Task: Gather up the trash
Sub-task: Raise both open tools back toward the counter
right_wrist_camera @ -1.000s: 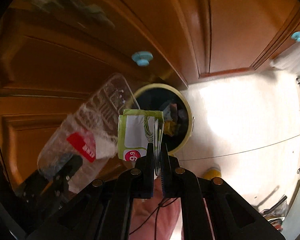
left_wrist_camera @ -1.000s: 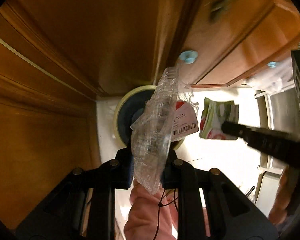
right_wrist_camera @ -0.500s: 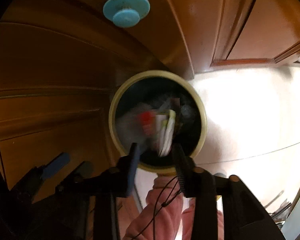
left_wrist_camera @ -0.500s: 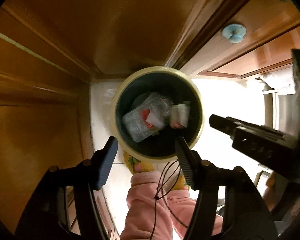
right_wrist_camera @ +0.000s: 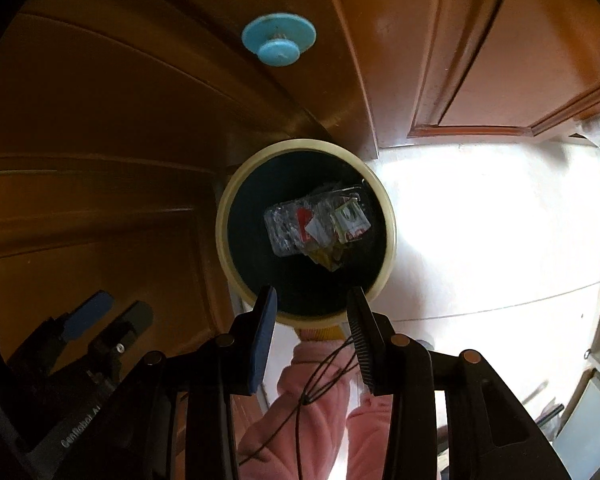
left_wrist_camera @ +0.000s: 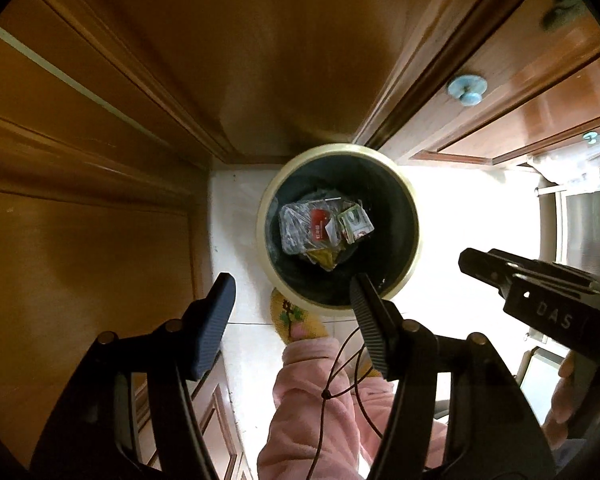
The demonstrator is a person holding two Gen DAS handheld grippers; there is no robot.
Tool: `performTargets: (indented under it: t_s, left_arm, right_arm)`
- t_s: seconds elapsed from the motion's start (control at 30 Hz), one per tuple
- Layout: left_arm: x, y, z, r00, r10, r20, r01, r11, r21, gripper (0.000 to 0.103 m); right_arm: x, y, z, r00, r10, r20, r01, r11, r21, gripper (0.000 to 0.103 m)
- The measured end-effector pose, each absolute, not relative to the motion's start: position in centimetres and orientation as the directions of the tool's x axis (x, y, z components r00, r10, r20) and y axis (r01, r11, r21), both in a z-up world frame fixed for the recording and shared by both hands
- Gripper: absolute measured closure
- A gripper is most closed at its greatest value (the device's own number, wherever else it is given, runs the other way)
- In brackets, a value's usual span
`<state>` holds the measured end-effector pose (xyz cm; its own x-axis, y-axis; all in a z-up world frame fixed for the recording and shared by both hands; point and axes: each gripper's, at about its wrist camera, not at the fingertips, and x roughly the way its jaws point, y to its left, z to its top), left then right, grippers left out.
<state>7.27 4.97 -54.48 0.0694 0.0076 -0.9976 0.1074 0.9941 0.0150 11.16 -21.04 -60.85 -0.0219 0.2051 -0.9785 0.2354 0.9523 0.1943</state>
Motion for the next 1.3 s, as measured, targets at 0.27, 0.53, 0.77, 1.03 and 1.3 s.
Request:
performTargets:
  t_s: [0.27,0.53,0.77,1.03,1.3]
  left_arm:
    - [5.7,4.6,-46.4,0.125,-0.007,-0.992,0.101,0.995,0.006,0.046]
    - [3.6,3.4,-34.6,0.229,-0.051,-0.972,0.128,0.992,-0.022,0.046]
    - [3.3,2.7,-23.5,0.394,-0.057,-0.917,0.134,0.991,-0.004,0.046]
    - [5.9,3.7,-11.1,0.656,0.061,-0.752,0.065,0.988,0.137,0.046]
    - [10.9,5.1,-4.8,0.795,0.240,-0.557,-0.078,0.951,0.299,0.046]
  right_arm:
    - [8.4,-20.6,-53.0,-0.002,0.211,-0.977,0.209,0.956,0.206,0.066]
    - [6.5,-18.7,-41.8,0.062,0.226,-0.972,0.134,0.963,0.233,0.066]
    - [5.7,-16.8,-31.5,0.145,0.261,-0.955,0.049,0.962,0.270,0.066]
    - [7.2,-15.4,-19.3,0.288,0.297,-0.910,-0.040,0.954,0.298,0.066]
    - [11.5,-12.9,-10.5,0.414,0.299,-0.859,-0.124,0.954,0.273,0.066]
